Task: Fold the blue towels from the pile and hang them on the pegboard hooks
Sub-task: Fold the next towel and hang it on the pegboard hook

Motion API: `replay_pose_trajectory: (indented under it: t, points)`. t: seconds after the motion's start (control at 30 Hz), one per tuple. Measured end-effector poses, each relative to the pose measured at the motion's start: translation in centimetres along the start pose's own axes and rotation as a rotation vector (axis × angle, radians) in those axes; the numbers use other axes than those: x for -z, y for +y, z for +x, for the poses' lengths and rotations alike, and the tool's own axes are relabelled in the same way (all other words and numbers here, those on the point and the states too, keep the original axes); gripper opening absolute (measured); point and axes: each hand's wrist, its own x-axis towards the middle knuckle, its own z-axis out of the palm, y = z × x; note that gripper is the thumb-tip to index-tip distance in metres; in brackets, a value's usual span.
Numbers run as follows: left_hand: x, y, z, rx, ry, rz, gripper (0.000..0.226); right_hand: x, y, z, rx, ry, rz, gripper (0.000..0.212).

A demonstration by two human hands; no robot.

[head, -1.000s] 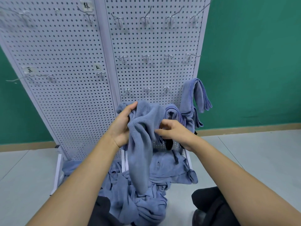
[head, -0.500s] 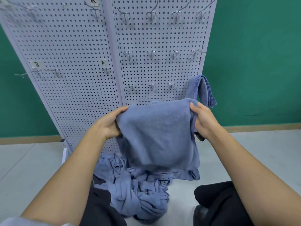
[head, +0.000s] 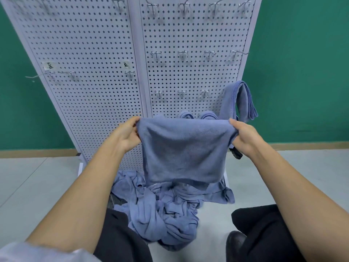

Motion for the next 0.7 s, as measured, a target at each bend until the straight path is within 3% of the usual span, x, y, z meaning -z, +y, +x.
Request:
replay_pose_trajectory:
  t: [0.17,0.3,0.37,0.53,0.63,0.7]
  points:
    - [0.4,0.1,0.5,0.049,-0.011,-0.112,0.023,-0.1,-0.1,-0.2,0.006,-0.070,-0.246,0.042]
    - [0.7,-0.2,1.1,0.045,0.112,-0.040,0.017,-0.3,-0.3,-0.8,0.016,-0.033,-0.150,0.012]
    - [0.8,-0.3,1.4,-0.014,0.163,0.019,0.011,0.0,-0.1,-0.5,0.042,0.007,-0.183,0.009]
    - [1.0,-0.3,1.4,-0.080,0.197,0.076,0.012,0.4,0.2,-0.2,0.077,0.034,-0.262,0.030]
    - [0.8,-0.3,0.9,-0.104,0.197,0.101,0.003,0.3,0.1,-0.3,0.072,0.021,-0.304,0.033]
    - [0.9,-0.4,1.0,-0.154,0.225,0.131,0.010,0.4,0.1,-0.3,0.078,0.031,-0.325,0.032]
